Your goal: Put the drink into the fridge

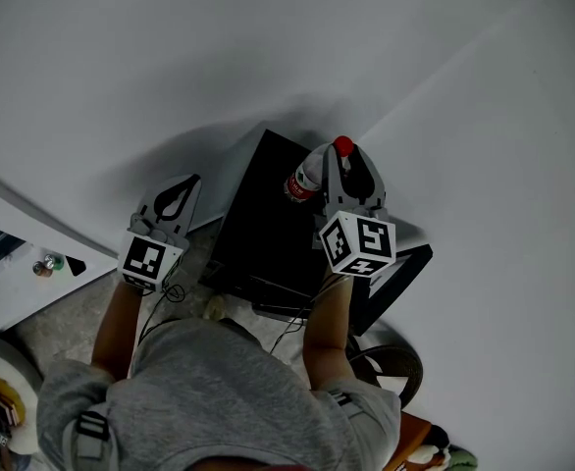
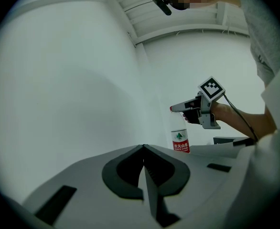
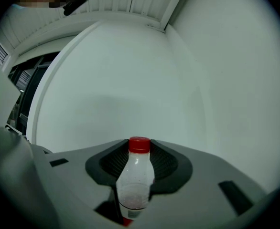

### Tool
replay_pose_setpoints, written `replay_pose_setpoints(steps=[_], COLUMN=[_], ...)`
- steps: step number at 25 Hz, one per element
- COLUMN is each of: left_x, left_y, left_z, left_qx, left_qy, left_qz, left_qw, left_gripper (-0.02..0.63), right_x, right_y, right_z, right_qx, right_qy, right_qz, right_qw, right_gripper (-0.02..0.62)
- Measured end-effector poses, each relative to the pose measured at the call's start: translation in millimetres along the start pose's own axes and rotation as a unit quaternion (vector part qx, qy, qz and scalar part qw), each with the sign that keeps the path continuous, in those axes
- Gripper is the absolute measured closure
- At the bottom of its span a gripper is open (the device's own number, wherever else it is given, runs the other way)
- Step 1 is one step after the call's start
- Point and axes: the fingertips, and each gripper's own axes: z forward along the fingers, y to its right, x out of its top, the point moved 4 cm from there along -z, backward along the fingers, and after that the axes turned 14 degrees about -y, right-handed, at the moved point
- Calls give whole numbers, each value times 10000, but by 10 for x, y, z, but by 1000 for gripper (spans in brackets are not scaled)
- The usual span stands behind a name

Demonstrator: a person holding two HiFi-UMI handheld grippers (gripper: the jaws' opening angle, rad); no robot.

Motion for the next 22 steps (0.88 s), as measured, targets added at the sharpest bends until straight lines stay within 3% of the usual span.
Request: replay_pose_setpoints(steps=[8, 22], left_x=[-20, -58], left_y=[8, 205], left_z=[-134, -492], left_qx=[-291, -1301], left_qy=[86, 243], left_qz=[40, 127], left_qw=[9995, 9911], left_gripper=[601, 601], right_x=[134, 7], right_y=[-140, -528], right_z=[-357, -1179], right_qx=[-225, -1048], right_qy=[179, 61], right_qz=[-13, 50], right_qw=[9996, 9945], right_gripper=[442, 442])
